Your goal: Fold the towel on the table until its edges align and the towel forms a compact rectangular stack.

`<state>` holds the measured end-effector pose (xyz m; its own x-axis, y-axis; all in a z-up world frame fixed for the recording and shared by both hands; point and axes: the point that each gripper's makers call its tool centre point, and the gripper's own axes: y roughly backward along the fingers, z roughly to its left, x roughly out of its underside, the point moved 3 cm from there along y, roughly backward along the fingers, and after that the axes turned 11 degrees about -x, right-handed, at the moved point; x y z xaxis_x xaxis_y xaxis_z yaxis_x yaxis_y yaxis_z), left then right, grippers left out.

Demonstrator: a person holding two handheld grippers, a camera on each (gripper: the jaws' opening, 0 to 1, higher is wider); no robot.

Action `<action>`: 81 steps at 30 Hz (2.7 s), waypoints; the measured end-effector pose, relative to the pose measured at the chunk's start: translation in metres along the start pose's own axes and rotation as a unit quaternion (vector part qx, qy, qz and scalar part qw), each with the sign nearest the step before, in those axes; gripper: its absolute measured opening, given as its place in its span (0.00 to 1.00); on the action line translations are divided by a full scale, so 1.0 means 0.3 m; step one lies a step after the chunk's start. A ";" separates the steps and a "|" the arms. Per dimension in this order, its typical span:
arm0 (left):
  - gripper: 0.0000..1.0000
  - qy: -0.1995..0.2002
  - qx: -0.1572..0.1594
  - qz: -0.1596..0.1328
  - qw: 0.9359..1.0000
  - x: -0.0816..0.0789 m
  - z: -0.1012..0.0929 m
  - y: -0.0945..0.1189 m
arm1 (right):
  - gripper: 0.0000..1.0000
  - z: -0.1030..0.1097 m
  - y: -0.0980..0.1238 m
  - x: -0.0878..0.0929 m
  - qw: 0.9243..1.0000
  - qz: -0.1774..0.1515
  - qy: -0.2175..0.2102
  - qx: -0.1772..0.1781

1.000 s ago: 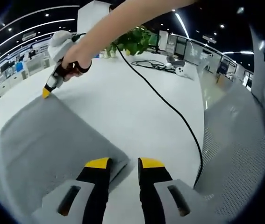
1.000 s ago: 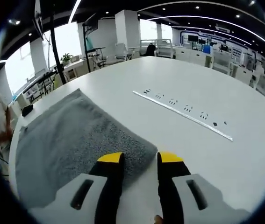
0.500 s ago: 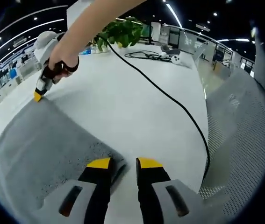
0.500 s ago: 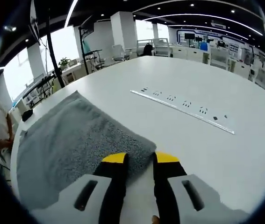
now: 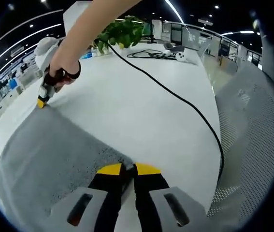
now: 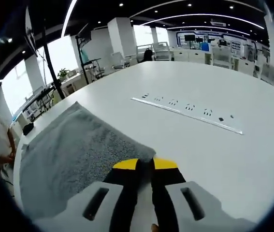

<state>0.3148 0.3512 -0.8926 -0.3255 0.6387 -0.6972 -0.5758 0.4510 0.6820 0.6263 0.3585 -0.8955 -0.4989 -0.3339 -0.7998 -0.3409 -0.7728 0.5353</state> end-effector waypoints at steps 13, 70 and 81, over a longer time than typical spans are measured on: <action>0.03 0.049 0.009 -0.009 0.999 -0.026 0.015 0.042 | 0.01 0.016 0.025 -0.039 1.000 -0.010 -0.011 -0.012; 0.03 0.107 0.008 -0.212 0.971 -0.466 -0.085 0.326 | 0.00 0.092 0.515 -0.308 0.991 -0.117 -0.026 0.052; 0.03 0.137 -0.027 -0.201 0.969 -0.367 -0.019 0.390 | 0.01 0.140 0.450 -0.321 0.993 -0.110 -0.031 0.036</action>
<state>0.2790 0.3301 -0.7374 -0.2494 0.2241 -0.9421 -0.7336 0.5914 0.3349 0.5947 0.3090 -0.7348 -0.4524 -0.1255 -0.8829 -0.5026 -0.7820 0.3687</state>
